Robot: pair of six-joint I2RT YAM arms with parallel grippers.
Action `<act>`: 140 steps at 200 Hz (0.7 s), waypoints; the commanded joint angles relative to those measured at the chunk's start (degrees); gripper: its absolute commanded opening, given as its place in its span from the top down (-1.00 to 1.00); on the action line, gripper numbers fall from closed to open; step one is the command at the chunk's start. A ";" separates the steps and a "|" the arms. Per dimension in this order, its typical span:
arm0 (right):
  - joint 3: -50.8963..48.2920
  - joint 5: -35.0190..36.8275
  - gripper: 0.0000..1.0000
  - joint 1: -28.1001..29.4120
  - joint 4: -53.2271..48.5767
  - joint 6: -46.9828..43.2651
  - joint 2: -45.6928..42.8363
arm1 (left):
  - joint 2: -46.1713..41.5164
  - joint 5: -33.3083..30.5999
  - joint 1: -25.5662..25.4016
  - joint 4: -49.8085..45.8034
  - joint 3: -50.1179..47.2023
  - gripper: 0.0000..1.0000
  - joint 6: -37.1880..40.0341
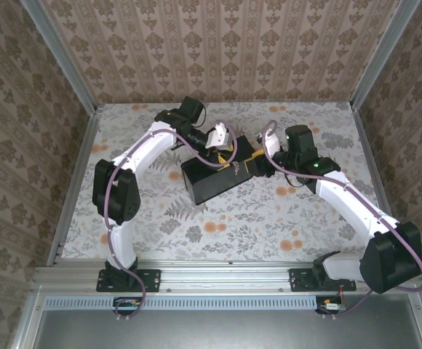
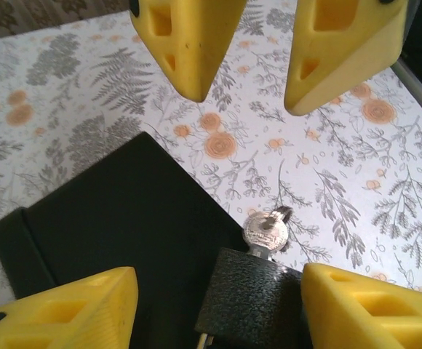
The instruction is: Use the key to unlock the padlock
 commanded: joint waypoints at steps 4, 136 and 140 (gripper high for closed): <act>-0.98 -1.28 0.09 -0.39 -1.24 0.95 -0.33 | 1.45 0.42 0.09 -9.00 3.00 -0.21 6.14; -7.27 5.88 0.16 4.85 11.36 -13.47 -2.24 | 4.55 0.45 -0.35 -8.82 3.74 0.30 5.61; -7.75 6.72 0.16 5.29 12.38 -14.55 -2.54 | 4.52 0.50 -0.35 -8.82 3.66 0.30 5.49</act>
